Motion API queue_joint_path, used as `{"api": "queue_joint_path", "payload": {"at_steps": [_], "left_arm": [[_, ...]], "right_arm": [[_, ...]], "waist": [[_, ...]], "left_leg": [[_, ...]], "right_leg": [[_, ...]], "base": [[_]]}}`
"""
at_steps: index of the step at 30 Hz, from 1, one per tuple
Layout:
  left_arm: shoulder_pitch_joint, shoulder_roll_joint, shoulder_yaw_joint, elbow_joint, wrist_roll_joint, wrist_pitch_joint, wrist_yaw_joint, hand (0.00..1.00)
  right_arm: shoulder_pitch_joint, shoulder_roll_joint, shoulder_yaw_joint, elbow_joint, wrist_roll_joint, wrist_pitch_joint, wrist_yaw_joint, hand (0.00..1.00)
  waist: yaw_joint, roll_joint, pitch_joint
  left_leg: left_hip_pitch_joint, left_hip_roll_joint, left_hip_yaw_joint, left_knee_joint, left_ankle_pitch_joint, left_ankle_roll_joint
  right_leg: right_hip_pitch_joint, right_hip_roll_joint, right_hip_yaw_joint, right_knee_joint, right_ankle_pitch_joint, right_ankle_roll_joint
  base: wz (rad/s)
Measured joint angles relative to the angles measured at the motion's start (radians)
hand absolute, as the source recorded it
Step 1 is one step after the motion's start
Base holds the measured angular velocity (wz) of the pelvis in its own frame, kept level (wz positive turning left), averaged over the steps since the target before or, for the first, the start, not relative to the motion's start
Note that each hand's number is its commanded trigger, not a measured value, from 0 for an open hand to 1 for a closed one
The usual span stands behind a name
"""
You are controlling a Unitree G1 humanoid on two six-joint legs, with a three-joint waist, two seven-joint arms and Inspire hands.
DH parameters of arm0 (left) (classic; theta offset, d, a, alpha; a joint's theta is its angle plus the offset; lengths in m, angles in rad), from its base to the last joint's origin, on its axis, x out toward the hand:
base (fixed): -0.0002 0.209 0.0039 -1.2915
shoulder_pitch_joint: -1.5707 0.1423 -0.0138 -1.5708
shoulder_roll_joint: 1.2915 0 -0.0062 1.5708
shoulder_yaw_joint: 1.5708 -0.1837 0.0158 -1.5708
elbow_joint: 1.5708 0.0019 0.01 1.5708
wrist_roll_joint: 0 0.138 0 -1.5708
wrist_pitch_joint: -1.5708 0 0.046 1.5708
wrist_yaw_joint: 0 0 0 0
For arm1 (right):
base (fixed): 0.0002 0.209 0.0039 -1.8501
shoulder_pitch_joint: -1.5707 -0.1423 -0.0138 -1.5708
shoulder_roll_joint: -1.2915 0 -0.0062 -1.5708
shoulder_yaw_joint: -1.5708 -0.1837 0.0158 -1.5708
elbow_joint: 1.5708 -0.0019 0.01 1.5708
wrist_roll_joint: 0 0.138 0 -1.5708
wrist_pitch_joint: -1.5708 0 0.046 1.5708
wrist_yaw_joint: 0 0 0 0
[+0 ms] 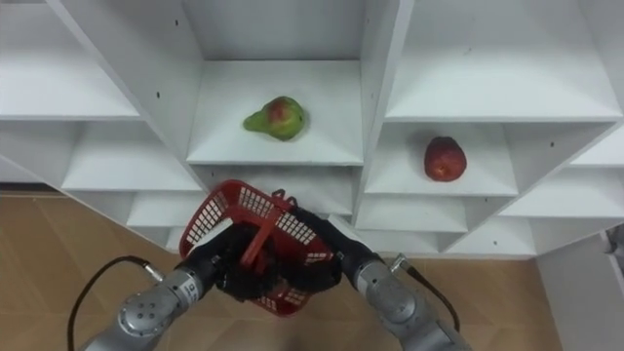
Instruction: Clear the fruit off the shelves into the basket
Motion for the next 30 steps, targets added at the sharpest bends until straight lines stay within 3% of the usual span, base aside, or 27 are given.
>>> {"api": "queue_joint_path", "payload": {"at_steps": [7,11,17,25,30], "left_arm": [[0.004,-0.023,-0.002,-0.007,-0.003,-0.012,0.013,1.0],[0.023,-0.015,-0.002,-0.007,-0.004,-0.016,0.017,1.0],[0.075,0.016,-0.001,-0.003,-0.003,-0.017,0.02,1.0],[0.122,0.017,0.086,0.003,-0.002,-0.017,0.025,1.0],[0.125,0.016,0.104,0.076,-0.003,-0.018,0.046,1.0]], "right_arm": [[0.012,0.001,0.002,-0.014,-0.054,0.042,0.017,0.0],[0.023,-0.001,0.001,-0.013,-0.065,0.047,0.012,0.0],[0.05,-0.002,-0.001,-0.02,-0.107,0.062,0.008,0.0],[0.1,-0.035,-0.013,-0.217,-0.225,0.061,0.006,0.0],[0.144,-0.061,-0.039,-0.321,-0.235,0.062,0.016,0.0]], "waist": [[0.006,0.0,-0.0003],[0.006,-0.002,-0.0011],[0.009,-0.018,-0.011],[0.017,-0.029,-0.0156],[0.027,-0.043,-0.0116]], "left_leg": [[0.009,0.0,0.004,0.0,0.0,0.0],[0.033,-0.001,0.008,-0.004,0.0,0.0],[0.058,-0.004,0.009,-0.016,0.0,0.0],[0.081,-0.005,0.003,-0.017,0.0,0.0],[0.107,-0.005,0.006,-0.03,0.0,0.0]], "right_leg": [[0.003,0.001,0.011,0.004,0.0,0.0],[0.022,0.001,0.012,0.002,-0.001,0.001],[0.042,0.0,0.021,-0.003,-0.002,0.003],[0.075,0.002,0.02,-0.015,-0.003,0.004],[0.095,0.004,0.023,-0.02,-0.004,0.006]], "base": [[-0.03],[-0.01],[-0.01],[0.02],[-0.02]]}}
